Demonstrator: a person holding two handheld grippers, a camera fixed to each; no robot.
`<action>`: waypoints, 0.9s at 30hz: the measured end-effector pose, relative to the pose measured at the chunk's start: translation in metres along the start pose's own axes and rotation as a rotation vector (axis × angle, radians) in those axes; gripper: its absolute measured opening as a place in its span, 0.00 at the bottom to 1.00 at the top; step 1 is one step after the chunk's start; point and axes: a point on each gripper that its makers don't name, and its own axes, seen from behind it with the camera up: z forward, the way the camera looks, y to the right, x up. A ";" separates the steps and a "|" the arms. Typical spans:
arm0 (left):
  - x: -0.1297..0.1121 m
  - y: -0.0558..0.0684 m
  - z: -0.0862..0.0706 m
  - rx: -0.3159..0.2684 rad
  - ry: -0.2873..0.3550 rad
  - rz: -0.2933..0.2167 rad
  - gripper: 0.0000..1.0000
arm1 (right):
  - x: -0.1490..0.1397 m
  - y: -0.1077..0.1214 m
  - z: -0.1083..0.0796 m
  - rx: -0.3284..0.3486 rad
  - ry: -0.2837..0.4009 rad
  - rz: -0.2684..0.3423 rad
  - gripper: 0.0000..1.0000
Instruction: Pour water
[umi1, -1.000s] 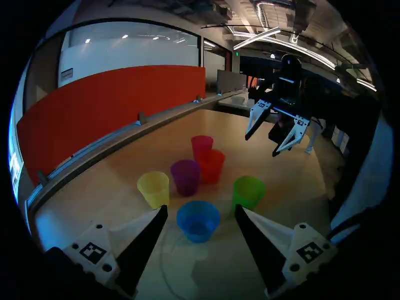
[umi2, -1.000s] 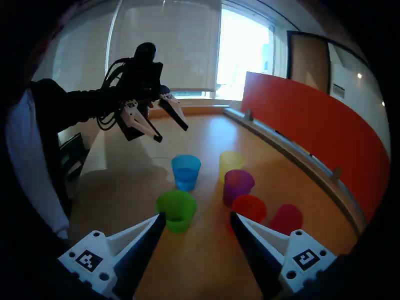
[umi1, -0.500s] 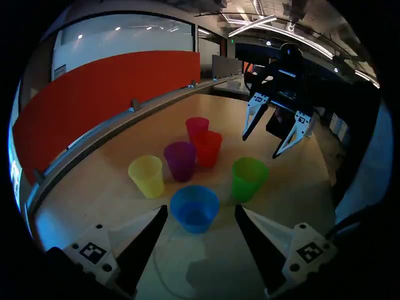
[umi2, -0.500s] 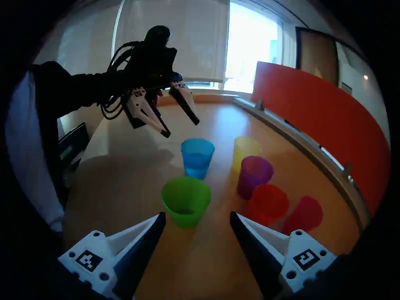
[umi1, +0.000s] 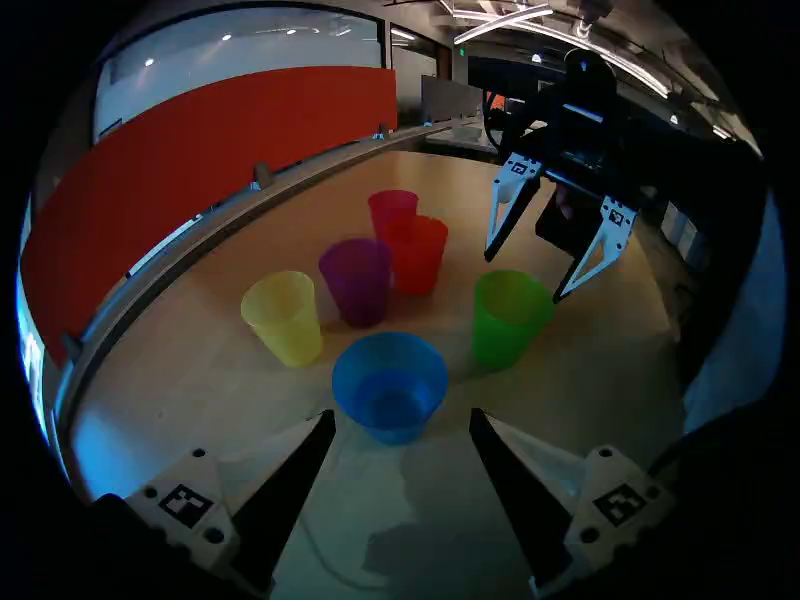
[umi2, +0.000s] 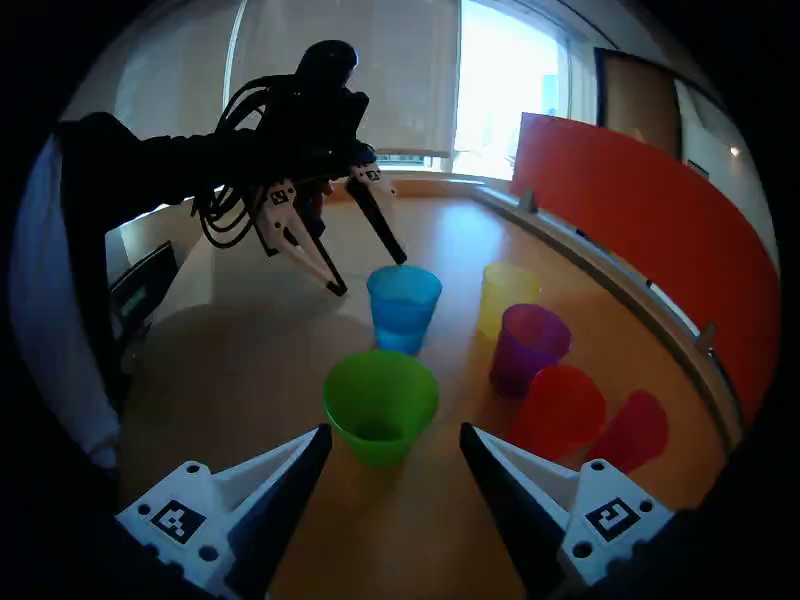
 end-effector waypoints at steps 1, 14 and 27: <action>-0.001 -0.001 0.002 0.001 -0.004 0.002 1.00 | -0.001 0.000 0.002 0.002 -0.002 0.001 0.99; -0.001 -0.007 0.025 -0.008 -0.021 -0.011 1.00 | -0.001 -0.002 0.026 0.008 -0.016 -0.002 0.99; 0.001 -0.007 0.039 -0.019 -0.032 -0.004 1.00 | 0.004 -0.005 0.044 0.021 -0.007 0.008 1.00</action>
